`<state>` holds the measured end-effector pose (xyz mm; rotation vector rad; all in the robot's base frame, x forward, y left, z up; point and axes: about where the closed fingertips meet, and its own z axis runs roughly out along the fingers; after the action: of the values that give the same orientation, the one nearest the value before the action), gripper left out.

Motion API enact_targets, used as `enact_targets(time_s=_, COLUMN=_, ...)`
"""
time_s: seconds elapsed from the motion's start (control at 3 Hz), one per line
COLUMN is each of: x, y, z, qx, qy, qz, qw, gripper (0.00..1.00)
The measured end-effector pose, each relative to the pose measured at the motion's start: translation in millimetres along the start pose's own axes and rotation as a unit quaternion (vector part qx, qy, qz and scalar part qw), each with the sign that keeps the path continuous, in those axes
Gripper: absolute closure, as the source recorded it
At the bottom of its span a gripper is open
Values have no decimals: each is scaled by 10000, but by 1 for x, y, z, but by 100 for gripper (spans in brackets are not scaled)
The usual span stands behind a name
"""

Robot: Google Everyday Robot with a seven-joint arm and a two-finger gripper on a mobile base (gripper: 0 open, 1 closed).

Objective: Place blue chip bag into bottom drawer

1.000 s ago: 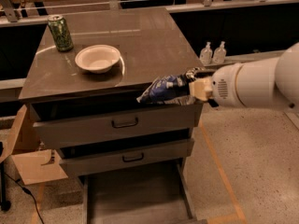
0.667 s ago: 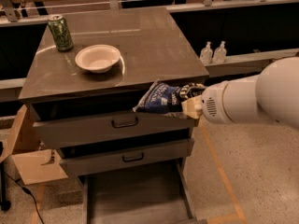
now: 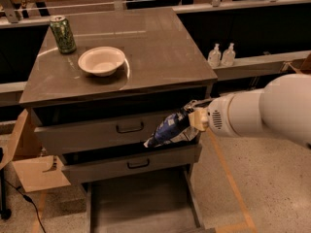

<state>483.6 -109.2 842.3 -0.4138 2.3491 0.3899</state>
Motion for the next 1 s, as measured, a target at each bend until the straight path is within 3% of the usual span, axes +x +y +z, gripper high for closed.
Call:
enact_targets(time_s=0.33, x=47, y=10, z=41, qx=-247, qy=183, qz=362, qw=9989, gripper=100)
enact_targets(time_s=1.0, x=140, y=50, z=129, qx=-768, qy=594, qz=1025, qw=9900, gripper=100)
